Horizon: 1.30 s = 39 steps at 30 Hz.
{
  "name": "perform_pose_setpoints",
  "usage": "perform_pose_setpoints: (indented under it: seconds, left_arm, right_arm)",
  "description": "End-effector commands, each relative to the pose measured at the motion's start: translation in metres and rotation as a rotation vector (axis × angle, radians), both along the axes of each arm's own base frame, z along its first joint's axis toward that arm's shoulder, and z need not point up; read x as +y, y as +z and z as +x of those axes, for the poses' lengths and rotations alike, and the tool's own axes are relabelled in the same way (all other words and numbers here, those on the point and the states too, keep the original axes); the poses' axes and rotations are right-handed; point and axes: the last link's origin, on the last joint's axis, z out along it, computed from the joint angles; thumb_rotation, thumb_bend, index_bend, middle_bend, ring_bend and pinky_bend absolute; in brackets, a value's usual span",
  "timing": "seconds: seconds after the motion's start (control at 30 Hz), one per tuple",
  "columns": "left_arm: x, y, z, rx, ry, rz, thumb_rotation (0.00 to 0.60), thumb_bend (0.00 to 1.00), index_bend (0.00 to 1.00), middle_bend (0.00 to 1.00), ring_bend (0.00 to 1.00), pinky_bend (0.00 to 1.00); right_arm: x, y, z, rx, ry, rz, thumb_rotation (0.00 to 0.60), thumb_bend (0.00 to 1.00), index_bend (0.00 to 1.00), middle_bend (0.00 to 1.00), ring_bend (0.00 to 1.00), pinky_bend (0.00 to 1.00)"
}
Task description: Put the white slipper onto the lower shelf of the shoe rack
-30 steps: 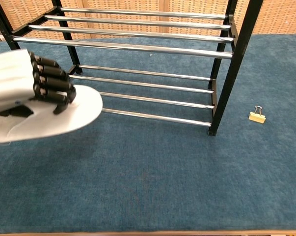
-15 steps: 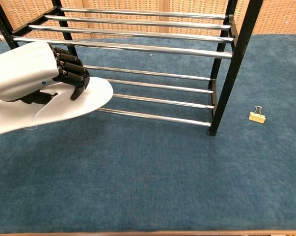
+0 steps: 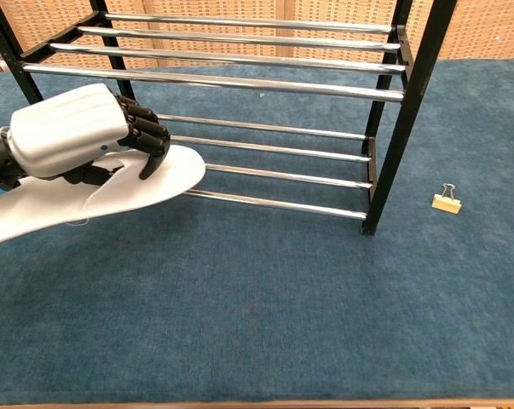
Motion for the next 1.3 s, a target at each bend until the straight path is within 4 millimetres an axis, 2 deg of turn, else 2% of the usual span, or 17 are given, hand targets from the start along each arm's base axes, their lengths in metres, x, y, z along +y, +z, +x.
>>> perform_pose_setpoints:
  seconds: [0.03, 0.53, 1.3]
  left_arm:
    - [0.005, -0.005, 0.004, -0.014, 0.03, -0.006, 0.6, 0.66, 0.74, 0.52, 0.44, 0.56]
    - [0.025, -0.016, 0.014, 0.007, 0.106, -0.001, 0.6, 0.65, 0.73, 0.52, 0.44, 0.56]
    - [0.056, -0.017, 0.029, 0.059, 0.16, 0.061, 0.6, 0.65, 0.72, 0.51, 0.43, 0.56]
  right_arm:
    - [0.0, 0.001, -0.001, -0.001, -0.005, 0.0, 0.6, 0.0, 0.0, 0.0, 0.0, 0.0]
    - [0.0, 0.002, -0.003, -0.004, -0.016, -0.002, 0.6, 0.0, 0.0, 0.0, 0.0, 0.0]
    - [0.0, 0.005, -0.008, -0.006, -0.049, -0.004, 0.6, 0.0, 0.0, 0.0, 0.0, 0.0]
